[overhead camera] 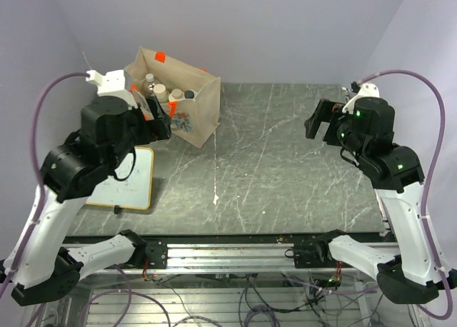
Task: Take the personal care products out of the canvas bag
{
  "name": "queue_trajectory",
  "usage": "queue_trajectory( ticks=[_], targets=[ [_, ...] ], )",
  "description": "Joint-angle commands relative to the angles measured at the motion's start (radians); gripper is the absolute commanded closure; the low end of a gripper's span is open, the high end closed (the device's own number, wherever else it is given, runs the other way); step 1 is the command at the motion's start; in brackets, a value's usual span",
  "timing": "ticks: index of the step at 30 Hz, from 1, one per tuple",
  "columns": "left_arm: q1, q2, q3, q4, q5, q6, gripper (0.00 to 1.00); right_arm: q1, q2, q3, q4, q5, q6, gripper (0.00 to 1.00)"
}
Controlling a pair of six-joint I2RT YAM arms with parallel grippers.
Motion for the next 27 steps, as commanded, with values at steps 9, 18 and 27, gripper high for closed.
queue_trajectory(
  ticks=[9,18,27],
  targets=[
    [0.105,0.041,-0.243,0.213,0.068,-0.077,0.01,-0.167,-0.116,-0.267,0.05,-0.132,-0.023,0.0],
    [0.131,0.144,-0.192,0.346,0.205,-0.044,0.01,-0.173,-0.141,-0.348,0.089,-0.177,-0.038,0.0],
    [0.137,0.379,0.028,0.437,0.32,0.013,0.05,-0.174,-0.14,-0.354,0.106,-0.184,-0.041,0.0]
  ],
)
